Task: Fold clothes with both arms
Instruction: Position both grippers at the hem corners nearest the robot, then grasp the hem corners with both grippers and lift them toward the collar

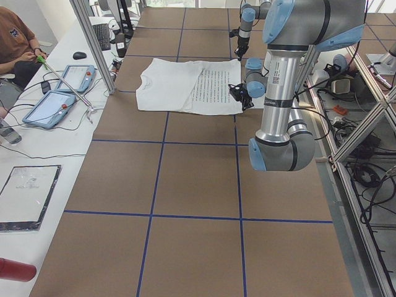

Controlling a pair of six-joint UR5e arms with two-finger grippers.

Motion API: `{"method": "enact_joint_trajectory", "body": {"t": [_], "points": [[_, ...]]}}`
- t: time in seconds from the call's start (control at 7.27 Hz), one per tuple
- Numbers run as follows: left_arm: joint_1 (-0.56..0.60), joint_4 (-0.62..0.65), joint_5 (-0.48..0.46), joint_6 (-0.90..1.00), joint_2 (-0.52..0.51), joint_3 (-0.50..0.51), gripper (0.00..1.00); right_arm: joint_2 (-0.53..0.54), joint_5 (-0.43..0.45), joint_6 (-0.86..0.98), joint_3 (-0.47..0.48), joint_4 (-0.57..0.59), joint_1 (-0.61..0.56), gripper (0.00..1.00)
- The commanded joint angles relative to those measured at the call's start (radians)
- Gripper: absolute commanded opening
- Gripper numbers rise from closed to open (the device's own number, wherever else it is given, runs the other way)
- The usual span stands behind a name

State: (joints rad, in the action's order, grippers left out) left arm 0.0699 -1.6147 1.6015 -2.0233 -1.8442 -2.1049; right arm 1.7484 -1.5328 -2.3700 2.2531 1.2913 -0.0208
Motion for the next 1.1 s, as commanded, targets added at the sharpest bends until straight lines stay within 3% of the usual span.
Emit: {"method": "enact_joint_trajectory", "body": {"t": [0.0,0.14,0.55,0.96], "points": [[-0.004,0.048,0.0,-0.002,0.051,-0.102,0.0,-0.001,-0.001,0.0,0.037,0.003,0.01,0.0],[-0.007,0.047,-0.002,-0.002,0.115,-0.15,0.0,-0.006,0.0,0.0,0.042,0.003,0.015,0.0],[-0.009,0.052,-0.002,-0.018,0.131,-0.185,0.0,-0.007,0.0,0.0,0.08,0.009,0.042,0.0],[0.032,0.05,0.0,-0.043,0.03,-0.192,0.0,-0.003,-0.003,0.002,0.175,0.097,-0.026,0.0]]}}
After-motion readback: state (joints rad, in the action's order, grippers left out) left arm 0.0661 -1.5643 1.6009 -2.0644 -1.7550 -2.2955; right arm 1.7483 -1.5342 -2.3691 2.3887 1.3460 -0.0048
